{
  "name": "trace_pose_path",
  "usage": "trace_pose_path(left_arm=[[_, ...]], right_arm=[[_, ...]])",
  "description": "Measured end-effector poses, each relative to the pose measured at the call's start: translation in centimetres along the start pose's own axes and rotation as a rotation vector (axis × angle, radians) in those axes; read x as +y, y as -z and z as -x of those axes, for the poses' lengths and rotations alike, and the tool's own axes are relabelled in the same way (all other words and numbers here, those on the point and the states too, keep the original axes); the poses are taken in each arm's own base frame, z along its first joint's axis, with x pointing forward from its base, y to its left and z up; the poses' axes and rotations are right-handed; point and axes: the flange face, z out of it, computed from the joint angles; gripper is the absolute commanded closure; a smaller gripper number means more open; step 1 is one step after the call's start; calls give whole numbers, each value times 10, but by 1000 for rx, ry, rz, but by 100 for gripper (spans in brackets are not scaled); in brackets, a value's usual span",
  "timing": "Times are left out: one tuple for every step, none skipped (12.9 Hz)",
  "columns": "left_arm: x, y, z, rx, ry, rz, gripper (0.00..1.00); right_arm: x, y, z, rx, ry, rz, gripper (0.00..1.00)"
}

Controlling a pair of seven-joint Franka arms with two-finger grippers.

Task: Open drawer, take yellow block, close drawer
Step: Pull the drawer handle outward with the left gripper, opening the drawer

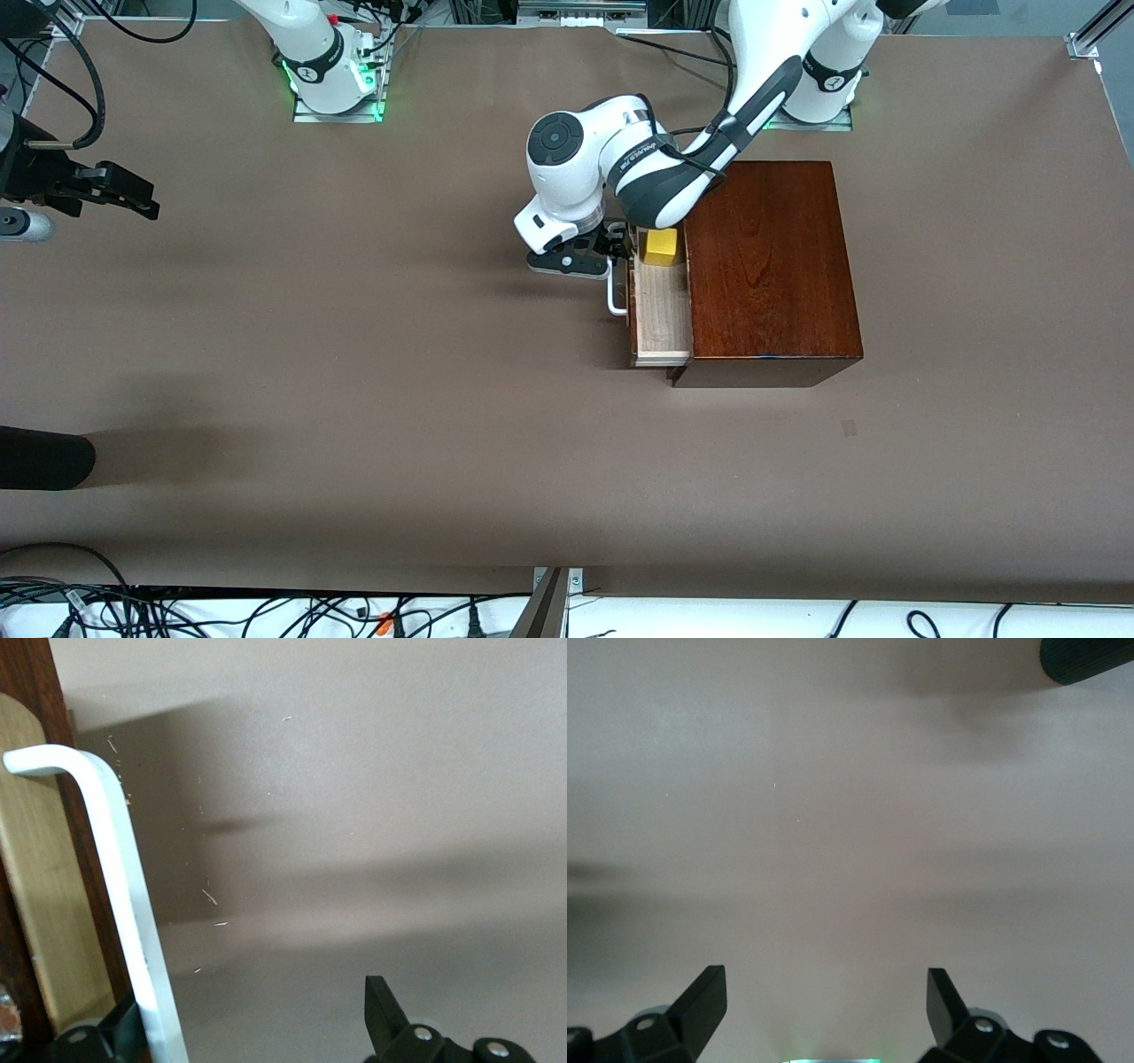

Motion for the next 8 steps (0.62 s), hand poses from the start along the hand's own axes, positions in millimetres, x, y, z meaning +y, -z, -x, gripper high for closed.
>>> trace_pose_path(left_arm=[[1,0,-1,2,1,5,0],[1,1,-2,2,2,6,0],[1,1,-2,1,4,8,0],[0,2,-3,1,6,10,0],[0,4,-5,3,9,12,0],[-2,8,-7,5,11,11,0],[-2,15,-8,8,12,8,0],[-4,24,-8,8,11,-1,0]], right_arm=[[0,0,0,0,0,0,0],[0,0,0,0,0,0,0],[0,0,0,0,0,0,0],[0,0,0,0,0,0,0],[0,0,0,0,0,0,0],[0,0,0,0,0,0,0],[0,0,0,0,0,0,0],[0,0,0,0,0,0,0]])
